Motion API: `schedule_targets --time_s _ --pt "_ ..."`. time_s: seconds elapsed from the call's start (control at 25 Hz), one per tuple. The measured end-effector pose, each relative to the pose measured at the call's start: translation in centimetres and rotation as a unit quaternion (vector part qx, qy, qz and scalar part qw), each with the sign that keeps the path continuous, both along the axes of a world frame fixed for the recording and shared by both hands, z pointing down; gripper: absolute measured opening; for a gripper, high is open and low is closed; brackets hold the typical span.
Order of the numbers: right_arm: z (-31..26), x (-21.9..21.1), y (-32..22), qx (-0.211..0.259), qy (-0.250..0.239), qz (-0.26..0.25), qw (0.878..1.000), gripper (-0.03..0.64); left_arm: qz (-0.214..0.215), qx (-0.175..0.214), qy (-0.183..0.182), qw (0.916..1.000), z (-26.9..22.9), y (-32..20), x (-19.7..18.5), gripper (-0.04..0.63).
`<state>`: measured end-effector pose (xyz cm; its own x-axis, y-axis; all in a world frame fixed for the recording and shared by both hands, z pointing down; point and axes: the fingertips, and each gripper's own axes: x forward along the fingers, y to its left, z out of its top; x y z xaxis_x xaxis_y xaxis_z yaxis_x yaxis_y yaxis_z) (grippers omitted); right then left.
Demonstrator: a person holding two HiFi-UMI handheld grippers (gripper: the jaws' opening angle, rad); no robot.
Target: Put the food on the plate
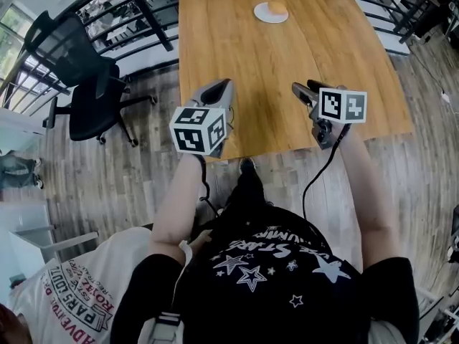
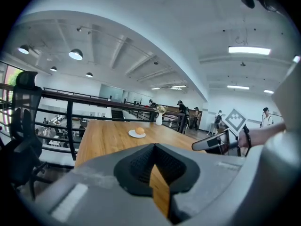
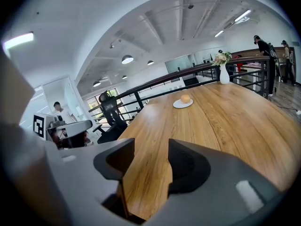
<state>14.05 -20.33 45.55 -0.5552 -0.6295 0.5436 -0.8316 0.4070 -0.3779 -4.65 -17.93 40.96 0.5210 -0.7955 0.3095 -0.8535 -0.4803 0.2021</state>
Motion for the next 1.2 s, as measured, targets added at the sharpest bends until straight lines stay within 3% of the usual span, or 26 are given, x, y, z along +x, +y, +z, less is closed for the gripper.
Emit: schedule_targets --time_s 0.24,0.36,0.48,0.68,0.84,1.0,1.2 --pt "-0.9 0.4 4.2 0.012 -0.009 0.024 1.000 0.143 -0.006 0.006 0.015 0.9998 -1.0 3.5 0.2 0.002" --pt "-0.6 0.9 6.0 0.014 -0.011 0.026 1.000 0.130 -0.008 0.011 0.018 0.9998 -1.2 5.0 0.8 0.002" --pt "-0.8 2.1 7.7 0.027 0.002 0.044 0.999 0.001 -0.009 0.009 0.020 0.9997 -1.3 6.4 1.3 0.002" --pt "-1.4 3.3 10.5 0.036 -0.022 0.049 0.998 -0.002 -0.009 0.014 0.024 0.9996 -2.2 7.6 2.5 0.002" --pt "-0.9 4.6 12.8 0.045 -0.011 0.049 0.998 -0.002 -0.005 0.018 0.027 0.9994 -2.1 8.5 4.0 0.002" --pt "-1.0 5.8 14.1 0.051 0.002 0.044 0.998 -0.002 -0.007 0.005 0.041 0.9991 -1.0 8.9 5.2 0.002" --pt "-1.0 7.1 15.4 0.051 0.003 0.049 0.997 -0.002 0.006 -0.014 0.032 0.9994 1.0 10.6 6.5 0.002"
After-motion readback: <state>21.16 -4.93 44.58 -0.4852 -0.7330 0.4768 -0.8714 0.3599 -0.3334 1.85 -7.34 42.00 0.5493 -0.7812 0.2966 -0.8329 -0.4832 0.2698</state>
